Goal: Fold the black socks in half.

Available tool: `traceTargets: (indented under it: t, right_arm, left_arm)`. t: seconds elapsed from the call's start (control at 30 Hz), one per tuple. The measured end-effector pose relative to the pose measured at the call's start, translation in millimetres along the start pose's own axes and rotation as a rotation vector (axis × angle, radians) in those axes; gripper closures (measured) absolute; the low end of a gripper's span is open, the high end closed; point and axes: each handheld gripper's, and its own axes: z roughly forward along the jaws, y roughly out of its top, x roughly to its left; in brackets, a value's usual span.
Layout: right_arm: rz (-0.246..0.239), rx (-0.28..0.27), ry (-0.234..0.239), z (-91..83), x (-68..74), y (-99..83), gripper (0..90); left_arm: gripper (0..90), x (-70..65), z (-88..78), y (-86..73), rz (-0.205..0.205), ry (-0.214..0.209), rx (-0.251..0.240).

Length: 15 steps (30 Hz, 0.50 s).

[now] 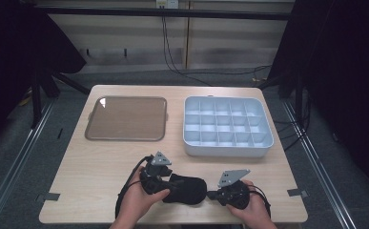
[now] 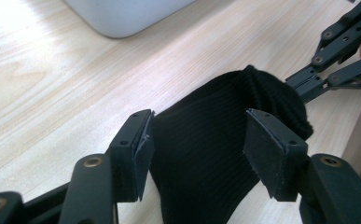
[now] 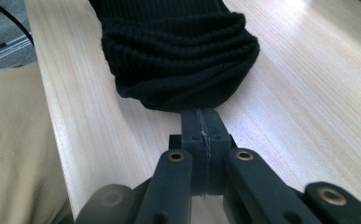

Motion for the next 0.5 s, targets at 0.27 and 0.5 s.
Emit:
traceTargets:
  t: [0.27, 0.5]
  right_arm:
    - [0.0, -0.003, 0.0, 0.2, 0.3, 0.0, 90.0]
    - [-0.001, -0.002, 0.0, 0.2, 0.2, 0.1, 90.0]
  left_arm:
    - [41.7, 6.7, 3.6, -5.9, -0.013, 0.017, 0.024]
    - [41.5, 12.3, 7.6, -13.5, -0.033, 0.026, 0.047]
